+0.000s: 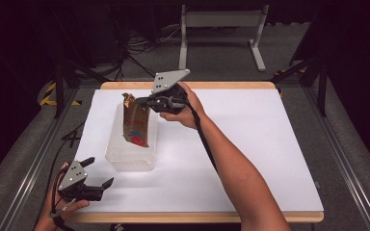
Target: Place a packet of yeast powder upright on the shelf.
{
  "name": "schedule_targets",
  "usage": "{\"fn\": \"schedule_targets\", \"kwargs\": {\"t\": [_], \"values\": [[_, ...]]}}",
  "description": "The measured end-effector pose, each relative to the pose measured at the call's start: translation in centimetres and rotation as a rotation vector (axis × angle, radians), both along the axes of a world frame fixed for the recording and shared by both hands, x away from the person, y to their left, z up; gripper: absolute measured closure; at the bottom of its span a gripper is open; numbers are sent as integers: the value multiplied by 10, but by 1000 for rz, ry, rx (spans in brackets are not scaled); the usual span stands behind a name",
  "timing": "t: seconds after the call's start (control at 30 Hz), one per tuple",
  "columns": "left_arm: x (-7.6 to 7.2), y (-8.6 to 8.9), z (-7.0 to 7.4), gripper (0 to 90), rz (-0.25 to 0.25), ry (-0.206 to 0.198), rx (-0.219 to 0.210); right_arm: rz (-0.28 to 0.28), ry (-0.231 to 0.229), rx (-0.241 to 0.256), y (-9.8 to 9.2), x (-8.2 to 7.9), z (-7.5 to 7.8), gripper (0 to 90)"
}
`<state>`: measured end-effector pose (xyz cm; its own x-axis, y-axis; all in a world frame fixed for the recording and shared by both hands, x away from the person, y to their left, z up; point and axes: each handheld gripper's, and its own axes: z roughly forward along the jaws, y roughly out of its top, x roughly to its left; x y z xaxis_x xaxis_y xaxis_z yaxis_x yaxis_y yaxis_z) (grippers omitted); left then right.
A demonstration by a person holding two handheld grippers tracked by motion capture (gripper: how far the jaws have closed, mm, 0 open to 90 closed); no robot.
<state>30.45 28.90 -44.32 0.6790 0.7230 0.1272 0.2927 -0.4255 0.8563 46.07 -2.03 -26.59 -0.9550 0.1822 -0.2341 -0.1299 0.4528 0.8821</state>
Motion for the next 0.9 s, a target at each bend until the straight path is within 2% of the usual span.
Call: {"fn": "schedule_targets", "kwargs": {"t": [0.23, 0.37, 0.57, 0.63, 0.73, 0.8, 0.9], "values": [[0, 1, -1, 50, 1, 1, -1, 19, -5, -7, 8, 1, -3, 894], [-1, 0, 0, 50, 1, 2, 2, 0, -32, -38, 13, 2, 2, 895], [0, -1, -1, 50, -2, 7, 5, -5, -46, -69, 17, 7, 5, 894], [0, -1, -1, 50, -1, 7, 3, 6, -34, -66, 19, 10, 4, 894], [-1, 0, -1, 50, 0, 7, -2, 6, -42, -77, 25, 10, 1, 894], [-1, 0, -1, 50, 0, 7, -2, 8, -38, -64, 28, 11, 0, 894], [-1, 0, -1, 50, -3, 6, 3, -3, -62, -70, 33, 11, 1, 895]]}}
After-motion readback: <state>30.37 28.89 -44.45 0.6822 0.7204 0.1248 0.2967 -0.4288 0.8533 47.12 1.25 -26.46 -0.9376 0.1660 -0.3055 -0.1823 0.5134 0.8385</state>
